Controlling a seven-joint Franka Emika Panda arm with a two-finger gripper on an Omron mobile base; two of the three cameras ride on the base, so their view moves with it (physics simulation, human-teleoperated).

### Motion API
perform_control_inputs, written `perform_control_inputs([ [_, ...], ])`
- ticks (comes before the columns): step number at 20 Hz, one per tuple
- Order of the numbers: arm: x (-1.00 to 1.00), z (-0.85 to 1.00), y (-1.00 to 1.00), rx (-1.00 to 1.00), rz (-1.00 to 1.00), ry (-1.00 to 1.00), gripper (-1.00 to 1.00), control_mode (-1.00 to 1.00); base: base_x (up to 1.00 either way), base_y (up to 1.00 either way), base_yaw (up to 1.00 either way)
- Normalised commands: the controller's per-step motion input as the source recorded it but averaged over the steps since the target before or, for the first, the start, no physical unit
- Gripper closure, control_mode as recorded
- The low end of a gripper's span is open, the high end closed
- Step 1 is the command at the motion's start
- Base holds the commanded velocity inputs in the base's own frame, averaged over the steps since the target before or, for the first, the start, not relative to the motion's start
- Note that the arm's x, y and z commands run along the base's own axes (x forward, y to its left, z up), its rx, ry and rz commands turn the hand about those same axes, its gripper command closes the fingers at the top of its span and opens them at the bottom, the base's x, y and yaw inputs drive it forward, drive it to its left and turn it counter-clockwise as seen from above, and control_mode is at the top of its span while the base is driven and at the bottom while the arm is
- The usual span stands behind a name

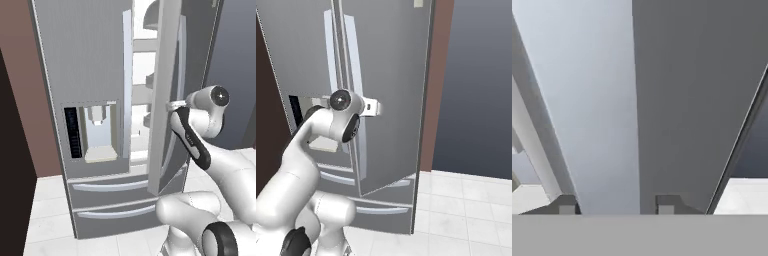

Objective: Retrieve the sausage and cheese from the fridge and place them on the cutting board on the counter.

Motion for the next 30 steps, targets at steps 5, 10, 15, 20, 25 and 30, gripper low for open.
perform_control_inputs([
  [5, -0.54, 0.56, -0.1, 0.0, -0.02, 0.16, 1.0, -1.0, 0.0, 0.0, 0.0],
  [10, -0.51, 0.44, 0.18, 0.02, 0.0, 0.1, -1.0, -1.0, 0.0, 0.0, 0.0],
  [15, -0.98, 0.28, 0.33, 0.11, 0.0, 0.01, -1.0, -1.0, 0.0, 0.0, 0.0],
  [20, -0.98, 0.29, 0.62, 0.14, -0.05, 0.0, -1.0, -1.0, 0.0, 0.0, 0.0],
  [25, -0.29, 0.21, 0.98, 0.07, -0.21, 0.0, -1.0, -1.0, 0.0, 0.0, 0.0],
  [30, 0.3, 0.09, 1.0, 0.01, -0.4, 0.04, -1.0, -1.0, 0.0, 0.0, 0.0],
])
